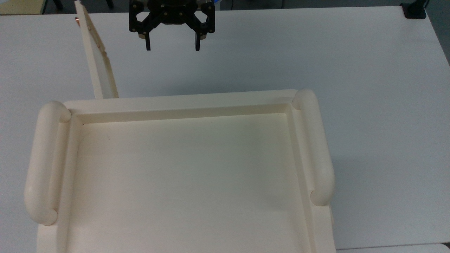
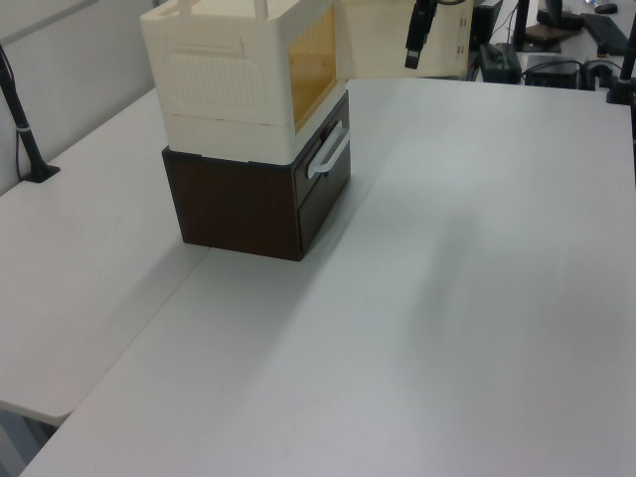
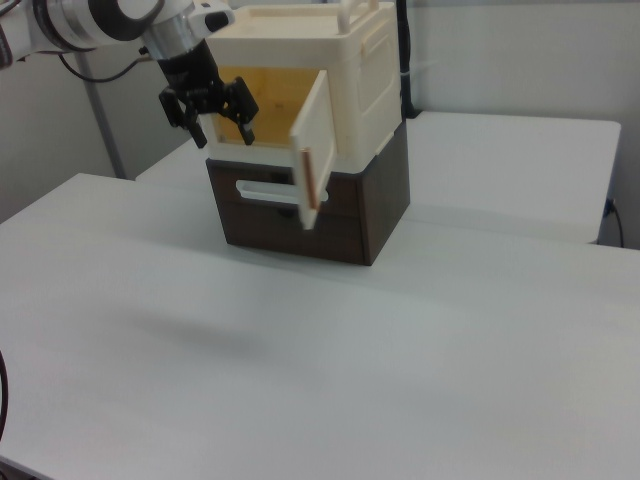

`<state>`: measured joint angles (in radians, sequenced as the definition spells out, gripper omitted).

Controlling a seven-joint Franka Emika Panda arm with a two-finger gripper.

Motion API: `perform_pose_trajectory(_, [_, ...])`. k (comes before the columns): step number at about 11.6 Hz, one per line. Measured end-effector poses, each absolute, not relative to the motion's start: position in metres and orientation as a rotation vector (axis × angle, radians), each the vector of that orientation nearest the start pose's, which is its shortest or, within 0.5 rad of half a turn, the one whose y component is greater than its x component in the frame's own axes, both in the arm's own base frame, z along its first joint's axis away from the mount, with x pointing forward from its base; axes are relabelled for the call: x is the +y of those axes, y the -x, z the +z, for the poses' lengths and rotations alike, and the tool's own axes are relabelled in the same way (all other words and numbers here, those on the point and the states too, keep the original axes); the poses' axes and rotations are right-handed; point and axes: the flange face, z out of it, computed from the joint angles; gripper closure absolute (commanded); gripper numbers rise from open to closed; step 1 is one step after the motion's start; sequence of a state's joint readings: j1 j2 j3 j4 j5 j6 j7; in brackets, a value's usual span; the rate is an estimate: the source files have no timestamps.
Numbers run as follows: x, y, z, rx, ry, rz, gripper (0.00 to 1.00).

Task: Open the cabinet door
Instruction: 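Push the door further open around its hinge with the gripper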

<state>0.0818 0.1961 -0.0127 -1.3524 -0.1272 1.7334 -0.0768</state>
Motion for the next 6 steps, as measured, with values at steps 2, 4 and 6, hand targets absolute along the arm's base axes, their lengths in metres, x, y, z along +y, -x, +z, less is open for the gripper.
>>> perform_pose_trajectory(2, [0.025, -0.627, 0.621, -0.232, 3.257, -0.223, 0.00])
perform_pose_trajectory(4, [0.015, -0.625, 0.617, -0.198, 3.247, -0.177, 0.00])
perform_pose_trajectory(6, [0.001, -0.621, 0.615, -0.150, 3.224, -0.128, 0.00])
